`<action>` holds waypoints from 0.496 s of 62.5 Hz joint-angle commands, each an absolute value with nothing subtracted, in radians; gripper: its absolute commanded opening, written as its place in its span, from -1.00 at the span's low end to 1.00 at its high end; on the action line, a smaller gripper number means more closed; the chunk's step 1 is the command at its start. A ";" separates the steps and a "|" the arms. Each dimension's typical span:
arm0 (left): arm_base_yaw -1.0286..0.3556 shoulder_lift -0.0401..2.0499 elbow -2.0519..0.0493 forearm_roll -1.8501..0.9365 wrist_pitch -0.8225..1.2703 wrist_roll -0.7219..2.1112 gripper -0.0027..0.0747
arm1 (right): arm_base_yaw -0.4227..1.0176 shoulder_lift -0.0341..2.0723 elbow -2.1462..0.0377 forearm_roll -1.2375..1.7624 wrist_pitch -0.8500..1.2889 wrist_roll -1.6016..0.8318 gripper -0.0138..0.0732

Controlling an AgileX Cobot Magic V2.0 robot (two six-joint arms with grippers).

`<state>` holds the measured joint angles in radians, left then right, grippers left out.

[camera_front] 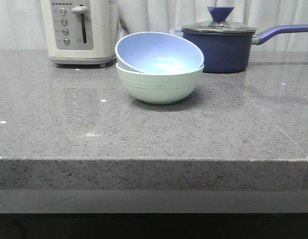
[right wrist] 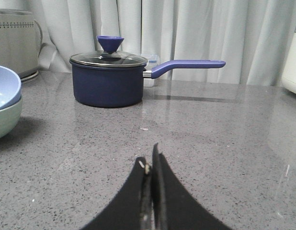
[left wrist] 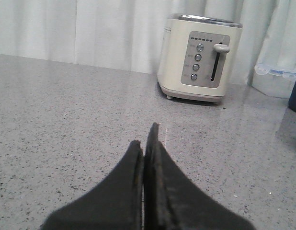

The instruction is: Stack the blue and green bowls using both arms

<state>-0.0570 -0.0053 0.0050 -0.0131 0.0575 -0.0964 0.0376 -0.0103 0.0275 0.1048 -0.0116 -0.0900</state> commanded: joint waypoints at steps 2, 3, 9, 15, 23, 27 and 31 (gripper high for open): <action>-0.054 -0.023 0.009 -0.013 -0.027 -0.099 -0.98 | 0.032 -0.030 0.011 0.079 -0.096 -0.087 -0.83; -0.054 -0.023 0.009 -0.013 -0.027 -0.099 -0.98 | 0.032 -0.030 0.011 0.073 -0.096 -0.087 -0.83; -0.054 -0.023 0.009 -0.013 -0.027 -0.099 -0.98 | 0.032 -0.030 0.011 0.066 -0.096 -0.087 -0.83; -0.054 -0.023 0.009 -0.013 -0.027 -0.099 -0.98 | 0.032 -0.030 0.011 0.081 -0.095 -0.087 -0.83; -0.054 -0.023 0.009 -0.013 -0.027 -0.099 -0.98 | 0.032 -0.030 0.011 0.118 -0.095 -0.087 -0.83; -0.054 -0.023 0.009 -0.013 -0.027 -0.099 -0.98 | 0.031 -0.031 0.011 0.124 -0.096 -0.087 -0.83; -0.054 -0.023 0.009 -0.013 -0.027 -0.099 -0.98 | 0.023 -0.031 0.011 0.126 -0.096 -0.087 -0.83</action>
